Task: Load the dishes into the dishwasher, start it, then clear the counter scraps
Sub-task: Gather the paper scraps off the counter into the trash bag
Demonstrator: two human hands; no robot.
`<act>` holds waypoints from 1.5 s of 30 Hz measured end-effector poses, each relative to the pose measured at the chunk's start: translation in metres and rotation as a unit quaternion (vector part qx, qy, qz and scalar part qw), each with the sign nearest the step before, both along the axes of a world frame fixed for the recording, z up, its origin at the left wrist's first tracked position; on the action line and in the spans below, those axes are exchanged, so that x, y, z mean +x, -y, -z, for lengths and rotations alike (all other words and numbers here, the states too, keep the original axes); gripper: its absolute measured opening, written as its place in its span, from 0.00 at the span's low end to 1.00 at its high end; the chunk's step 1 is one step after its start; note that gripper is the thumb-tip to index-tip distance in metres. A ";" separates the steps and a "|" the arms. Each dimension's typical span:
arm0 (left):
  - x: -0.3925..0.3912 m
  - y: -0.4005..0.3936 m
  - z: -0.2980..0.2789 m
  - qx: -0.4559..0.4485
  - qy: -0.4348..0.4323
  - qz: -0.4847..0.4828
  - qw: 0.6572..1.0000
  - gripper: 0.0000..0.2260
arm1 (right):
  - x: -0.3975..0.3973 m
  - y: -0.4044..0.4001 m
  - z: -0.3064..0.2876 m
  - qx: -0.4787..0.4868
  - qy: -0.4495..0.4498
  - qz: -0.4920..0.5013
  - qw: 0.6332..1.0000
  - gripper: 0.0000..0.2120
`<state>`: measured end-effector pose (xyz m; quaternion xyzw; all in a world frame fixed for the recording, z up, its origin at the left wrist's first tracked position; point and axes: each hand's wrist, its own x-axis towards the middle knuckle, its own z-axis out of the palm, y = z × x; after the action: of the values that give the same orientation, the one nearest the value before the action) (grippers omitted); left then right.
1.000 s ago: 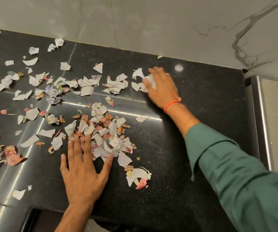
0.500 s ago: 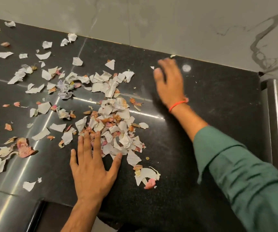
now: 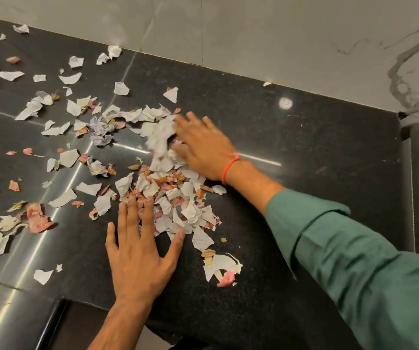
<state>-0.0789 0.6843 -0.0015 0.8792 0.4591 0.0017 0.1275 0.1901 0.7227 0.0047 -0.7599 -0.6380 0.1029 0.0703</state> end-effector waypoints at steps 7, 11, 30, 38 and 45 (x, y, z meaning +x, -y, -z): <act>-0.001 -0.001 0.001 -0.002 0.004 0.000 1.000 0.41 | 0.005 0.007 0.007 0.143 -0.117 0.079 0.980 0.32; -0.002 -0.001 0.002 -0.004 0.008 0.002 1.000 0.41 | 0.077 0.011 0.011 0.157 -0.076 0.280 0.944 0.29; -0.002 -0.001 0.003 -0.001 0.007 0.000 1.000 0.41 | 0.058 0.027 0.003 0.097 -0.072 0.084 0.989 0.33; -0.002 0.001 0.002 -0.002 0.003 -0.002 1.000 0.41 | -0.022 0.044 0.010 0.108 -0.142 -0.146 0.973 0.28; -0.001 0.001 -0.001 -0.013 0.029 -0.015 0.999 0.41 | -0.015 0.049 0.010 0.214 -0.226 0.043 0.949 0.27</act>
<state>-0.0803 0.6829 0.0000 0.8699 0.4688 0.0228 0.1518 0.1750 0.6741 -0.0049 -0.7104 -0.5792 0.1300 0.3781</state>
